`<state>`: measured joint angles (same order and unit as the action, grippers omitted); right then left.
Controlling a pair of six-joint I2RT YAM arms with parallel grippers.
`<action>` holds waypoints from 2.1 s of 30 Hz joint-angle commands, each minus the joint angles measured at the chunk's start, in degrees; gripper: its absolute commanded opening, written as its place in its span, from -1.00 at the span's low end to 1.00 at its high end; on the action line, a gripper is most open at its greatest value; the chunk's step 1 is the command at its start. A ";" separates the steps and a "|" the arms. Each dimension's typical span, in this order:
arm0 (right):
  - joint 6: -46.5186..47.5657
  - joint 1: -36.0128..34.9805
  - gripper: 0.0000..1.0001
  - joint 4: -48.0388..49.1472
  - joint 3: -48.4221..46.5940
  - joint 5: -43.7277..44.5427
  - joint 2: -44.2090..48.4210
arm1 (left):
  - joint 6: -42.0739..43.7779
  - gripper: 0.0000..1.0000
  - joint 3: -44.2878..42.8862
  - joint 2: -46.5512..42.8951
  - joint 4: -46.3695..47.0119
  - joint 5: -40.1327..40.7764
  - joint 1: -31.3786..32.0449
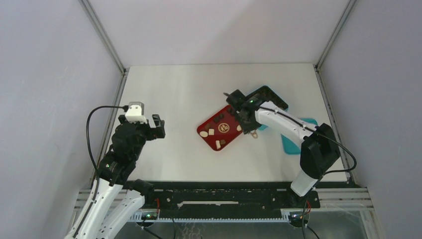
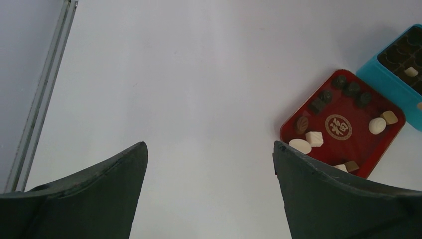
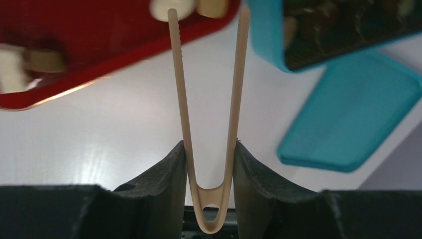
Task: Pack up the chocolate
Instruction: Place the fake chocolate in the packing box, then place the clamp at the center of the board, then move the plate to the center of the board.
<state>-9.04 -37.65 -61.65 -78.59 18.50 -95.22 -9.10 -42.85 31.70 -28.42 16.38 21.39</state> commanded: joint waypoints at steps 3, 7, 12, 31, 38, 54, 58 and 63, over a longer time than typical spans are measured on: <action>0.96 -10.12 -0.15 12.07 -1.50 -3.47 -1.04 | -1.45 1.00 1.03 -1.42 1.65 2.92 -1.45; 0.39 -16.20 -0.15 16.51 -4.38 -5.72 -5.73 | -2.34 1.00 1.02 -1.82 1.79 5.24 -1.99; 0.42 -22.24 -0.15 19.53 -10.30 -6.28 -13.85 | -3.40 1.00 1.12 -2.50 1.78 9.08 -2.31; 2.08 -28.93 0.24 22.38 -17.47 -8.50 -23.46 | -3.99 1.00 1.85 -3.12 2.58 10.60 -2.74; 0.30 -28.14 0.34 24.23 -10.01 -2.93 -13.39 | -3.99 0.99 1.81 -2.42 2.94 10.33 -3.01; -10.77 -13.95 0.40 15.26 9.65 17.95 -5.01 | -3.86 1.00 1.76 -2.39 3.22 8.02 -3.19; -10.83 -11.79 0.43 16.72 10.00 21.20 -8.29 | -3.75 1.00 1.89 -3.32 3.05 8.19 -3.19; -8.31 -10.42 0.46 22.74 9.72 22.24 -11.21 | -3.82 1.00 1.89 -3.15 3.22 7.81 -3.19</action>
<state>-17.67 -48.99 -44.42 -68.38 37.01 -105.16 -12.10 -41.67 28.82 -27.90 25.10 18.57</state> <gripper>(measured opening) 0.722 0.996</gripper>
